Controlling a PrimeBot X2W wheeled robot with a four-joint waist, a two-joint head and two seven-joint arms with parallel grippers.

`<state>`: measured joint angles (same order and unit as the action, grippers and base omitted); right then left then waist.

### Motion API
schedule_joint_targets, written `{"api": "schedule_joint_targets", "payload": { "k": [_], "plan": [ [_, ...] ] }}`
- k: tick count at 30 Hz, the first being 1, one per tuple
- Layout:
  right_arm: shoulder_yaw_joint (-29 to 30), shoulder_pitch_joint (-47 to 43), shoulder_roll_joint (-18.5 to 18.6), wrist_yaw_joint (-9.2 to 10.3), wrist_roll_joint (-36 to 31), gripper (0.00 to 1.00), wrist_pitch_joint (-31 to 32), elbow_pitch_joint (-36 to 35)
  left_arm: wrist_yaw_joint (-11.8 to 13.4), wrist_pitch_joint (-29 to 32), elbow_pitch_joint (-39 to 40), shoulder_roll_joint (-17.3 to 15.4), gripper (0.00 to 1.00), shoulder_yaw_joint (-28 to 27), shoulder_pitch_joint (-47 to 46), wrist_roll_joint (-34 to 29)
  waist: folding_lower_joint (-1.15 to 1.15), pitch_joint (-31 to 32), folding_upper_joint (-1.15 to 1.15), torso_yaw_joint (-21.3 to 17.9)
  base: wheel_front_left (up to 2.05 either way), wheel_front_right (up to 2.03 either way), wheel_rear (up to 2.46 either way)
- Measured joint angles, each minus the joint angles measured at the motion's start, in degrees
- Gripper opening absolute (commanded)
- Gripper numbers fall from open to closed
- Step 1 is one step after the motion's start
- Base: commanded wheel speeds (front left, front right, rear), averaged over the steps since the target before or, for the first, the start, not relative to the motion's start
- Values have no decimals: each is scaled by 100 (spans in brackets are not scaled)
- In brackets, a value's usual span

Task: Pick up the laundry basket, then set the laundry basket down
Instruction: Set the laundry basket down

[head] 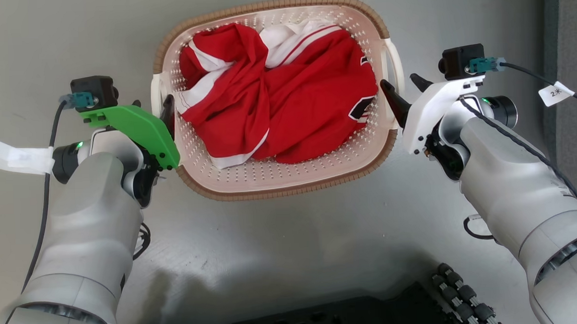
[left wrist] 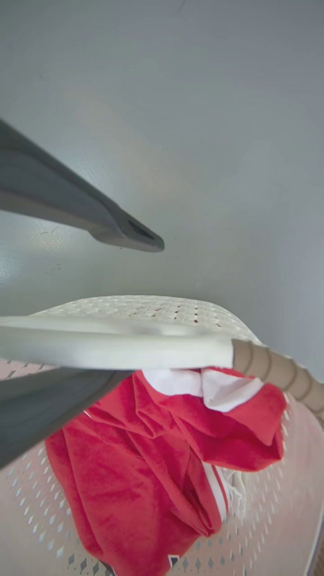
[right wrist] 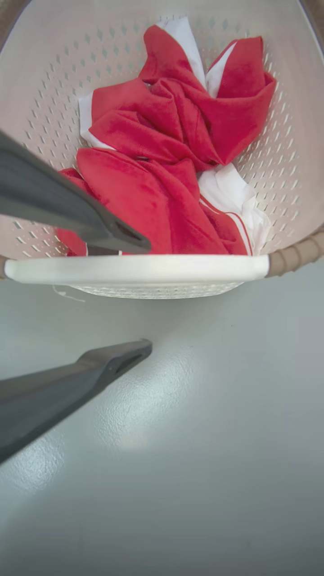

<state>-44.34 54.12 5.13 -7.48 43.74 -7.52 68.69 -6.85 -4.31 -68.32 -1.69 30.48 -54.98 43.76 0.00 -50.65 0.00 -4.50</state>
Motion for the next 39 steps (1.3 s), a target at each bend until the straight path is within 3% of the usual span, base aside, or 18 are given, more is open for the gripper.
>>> {"api": "schedule_joint_targets", "payload": {
  "k": [9, 22, 33, 39],
  "plan": [
    [-77, -53, -7, -1, 78, 100, -216, -53, -3, -44, -145, 24, 100, 162, 6, -20, 0, 333, 0, 34, 0, 0, 0],
    [-53, -314, 104, -1, 114, 100, -567, -202, -21, -749, -54, 29, 100, 299, 230, -216, 0, 1077, 0, 53, 0, 0, 0],
    [170, -529, 263, -1, 169, 100, -682, -631, -20, -994, 220, 33, 100, 289, 491, -244, 0, 1790, 0, 125, 0, 0, 0],
    [580, -564, 536, 55, 65, 100, -682, -1324, 13, -1000, 508, 32, 100, 263, 598, -322, 0, 2226, 0, 169, 0, 0, 0]
  ]
}}
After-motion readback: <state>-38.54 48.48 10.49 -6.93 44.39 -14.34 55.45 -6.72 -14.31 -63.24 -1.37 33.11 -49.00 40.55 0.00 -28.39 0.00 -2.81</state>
